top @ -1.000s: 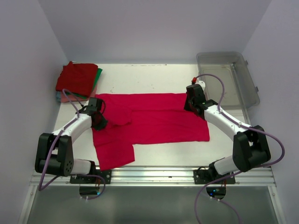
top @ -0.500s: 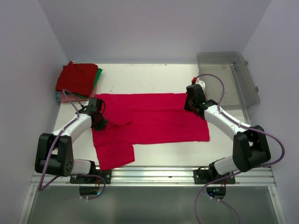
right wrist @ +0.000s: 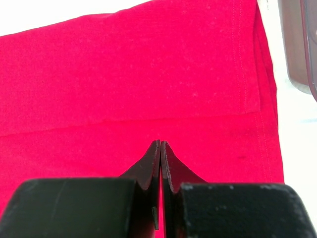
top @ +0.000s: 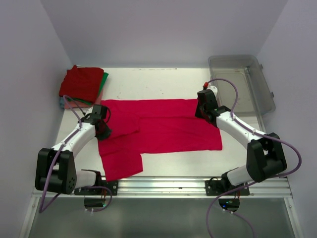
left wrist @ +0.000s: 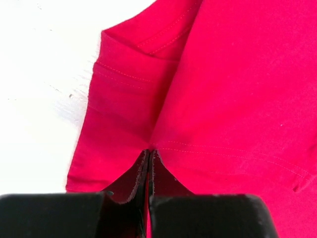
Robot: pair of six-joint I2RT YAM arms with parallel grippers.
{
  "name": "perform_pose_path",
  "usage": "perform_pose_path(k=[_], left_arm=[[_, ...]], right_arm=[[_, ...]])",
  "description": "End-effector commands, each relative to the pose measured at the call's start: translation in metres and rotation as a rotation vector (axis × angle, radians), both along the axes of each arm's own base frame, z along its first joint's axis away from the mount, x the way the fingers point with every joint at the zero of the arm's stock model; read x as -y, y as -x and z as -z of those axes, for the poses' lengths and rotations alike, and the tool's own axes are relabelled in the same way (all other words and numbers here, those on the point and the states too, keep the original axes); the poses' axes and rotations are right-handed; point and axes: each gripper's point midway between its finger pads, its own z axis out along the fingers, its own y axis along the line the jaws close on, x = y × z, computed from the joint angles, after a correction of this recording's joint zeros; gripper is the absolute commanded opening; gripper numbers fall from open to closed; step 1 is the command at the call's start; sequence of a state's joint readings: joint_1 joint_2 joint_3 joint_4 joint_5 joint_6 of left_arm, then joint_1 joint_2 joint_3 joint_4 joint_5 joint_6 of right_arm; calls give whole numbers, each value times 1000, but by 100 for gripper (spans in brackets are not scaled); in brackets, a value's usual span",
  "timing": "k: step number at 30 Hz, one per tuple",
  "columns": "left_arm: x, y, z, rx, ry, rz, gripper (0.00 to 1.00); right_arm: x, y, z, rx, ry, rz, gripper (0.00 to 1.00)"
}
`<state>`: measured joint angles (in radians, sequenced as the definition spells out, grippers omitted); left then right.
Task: Fold and stack the t-shirts
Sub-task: Fold the tshirt
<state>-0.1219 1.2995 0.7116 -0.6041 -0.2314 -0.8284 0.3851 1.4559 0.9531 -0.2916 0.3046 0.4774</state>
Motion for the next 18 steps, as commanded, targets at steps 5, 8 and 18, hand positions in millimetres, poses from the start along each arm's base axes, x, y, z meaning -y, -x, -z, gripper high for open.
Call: perform_pose_path(k=[5,8,18], left_arm=[[-15,7,-4,-25,-60,-69,0],[-17,8,-9,-7,-66,-84,8],[12,-2,-52,129,56,88,73]], right_arm=[[5,-4,-2,14,19,22,0],[5,-4,-3,14,19,21,0],[9,5,-21,45,5,30,54]])
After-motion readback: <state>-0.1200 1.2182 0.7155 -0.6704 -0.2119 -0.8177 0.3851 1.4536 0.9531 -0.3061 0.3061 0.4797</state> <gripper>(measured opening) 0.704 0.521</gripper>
